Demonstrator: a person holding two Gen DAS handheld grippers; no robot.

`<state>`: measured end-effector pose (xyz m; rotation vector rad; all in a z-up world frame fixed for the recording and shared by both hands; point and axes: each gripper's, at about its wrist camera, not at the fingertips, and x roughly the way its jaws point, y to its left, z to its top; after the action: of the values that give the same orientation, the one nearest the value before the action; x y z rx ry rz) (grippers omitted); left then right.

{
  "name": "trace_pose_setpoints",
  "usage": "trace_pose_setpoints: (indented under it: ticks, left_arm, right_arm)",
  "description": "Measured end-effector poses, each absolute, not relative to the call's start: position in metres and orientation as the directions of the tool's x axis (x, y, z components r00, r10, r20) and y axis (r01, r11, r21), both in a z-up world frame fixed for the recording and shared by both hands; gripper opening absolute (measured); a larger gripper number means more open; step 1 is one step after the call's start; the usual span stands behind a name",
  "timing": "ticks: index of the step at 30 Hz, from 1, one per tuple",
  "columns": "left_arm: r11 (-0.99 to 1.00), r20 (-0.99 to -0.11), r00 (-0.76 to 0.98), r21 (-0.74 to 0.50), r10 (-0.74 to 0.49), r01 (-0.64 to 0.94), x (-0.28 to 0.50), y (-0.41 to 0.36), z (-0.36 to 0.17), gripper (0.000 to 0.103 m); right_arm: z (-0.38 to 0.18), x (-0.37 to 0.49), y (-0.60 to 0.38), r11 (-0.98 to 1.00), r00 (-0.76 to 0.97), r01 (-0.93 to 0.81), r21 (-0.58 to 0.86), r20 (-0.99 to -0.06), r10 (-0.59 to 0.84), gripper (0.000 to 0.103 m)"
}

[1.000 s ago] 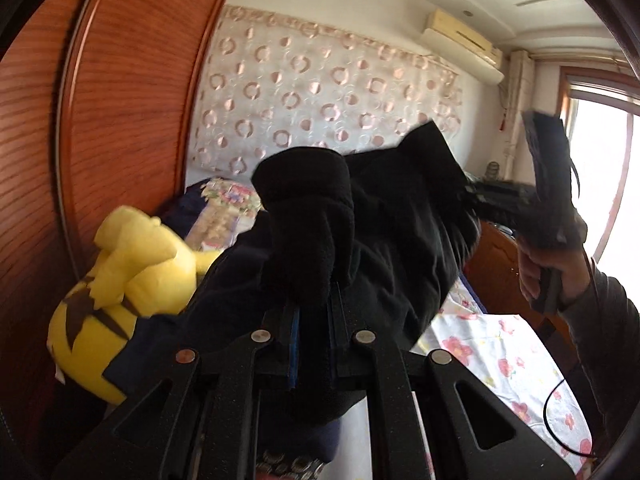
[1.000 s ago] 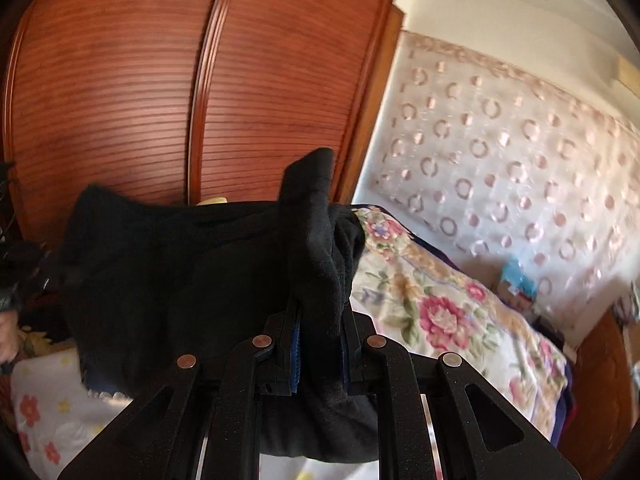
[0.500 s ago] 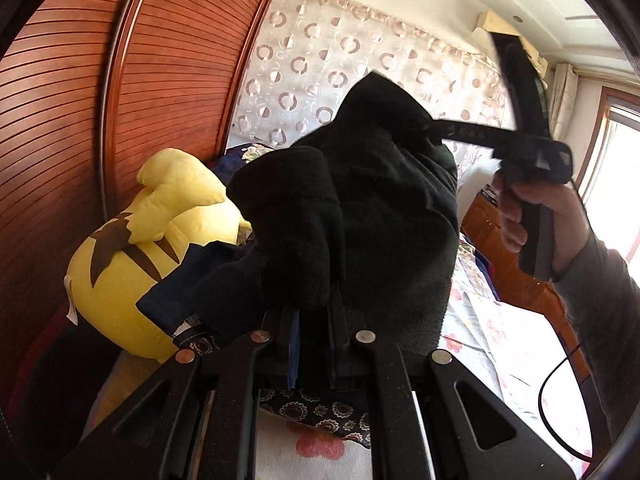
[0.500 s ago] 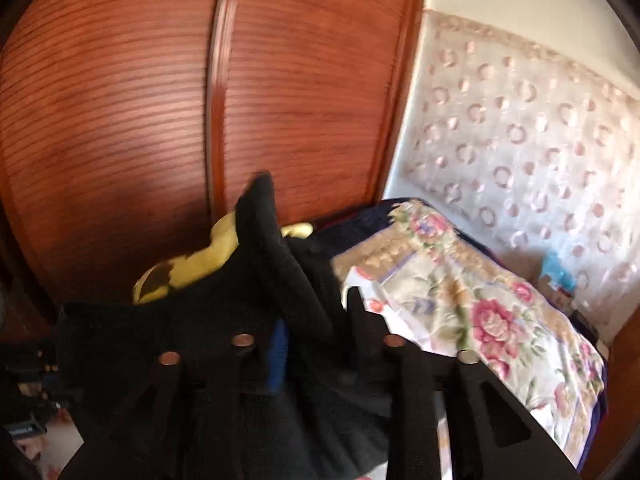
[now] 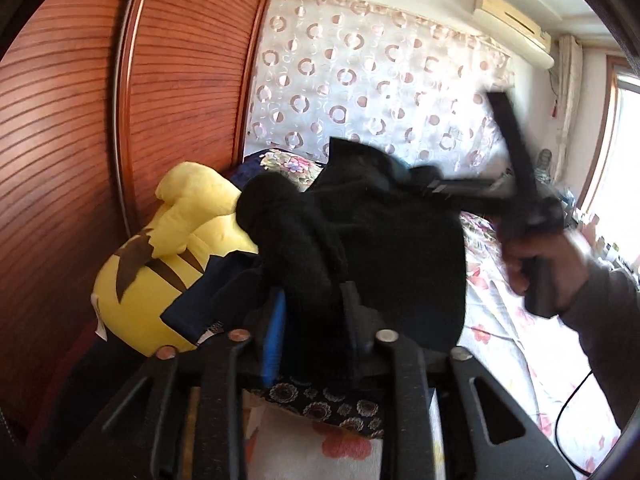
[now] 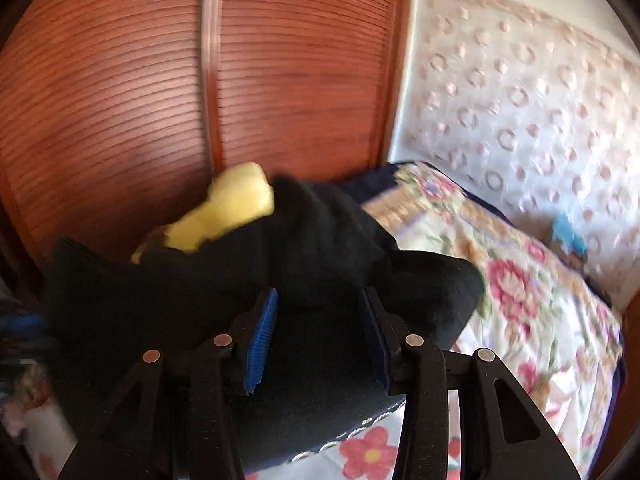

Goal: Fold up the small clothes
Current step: 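Lower the T-shirt onto the stack and open both grippers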

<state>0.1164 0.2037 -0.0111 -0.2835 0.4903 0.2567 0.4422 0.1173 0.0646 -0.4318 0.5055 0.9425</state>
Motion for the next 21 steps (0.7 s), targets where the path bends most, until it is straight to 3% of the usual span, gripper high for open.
trace_pose_setpoints:
  ticks: [6, 8, 21]
  left_arm:
    - [0.937, -0.479, 0.857, -0.172, 0.189, -0.303, 0.108, 0.198, -0.001, 0.043]
    - [0.941, -0.474, 0.860, -0.160, 0.192, -0.298, 0.104, 0.194, 0.003, 0.053]
    - [0.964, -0.448, 0.876, -0.103, 0.175, -0.246, 0.081, 0.144, 0.021, 0.053]
  right_arm:
    - [0.050, 0.457, 0.128, 0.607, 0.528, -0.793, -0.047, -0.551, 0.647, 0.044]
    - [0.057, 0.443, 0.124, 0.611, 0.545, -0.788, -0.073, -0.543, 0.639, 0.044]
    - [0.050, 0.298, -0.027, 0.671, 0.596, -0.741, 0.002, -0.459, 0.659, 0.044]
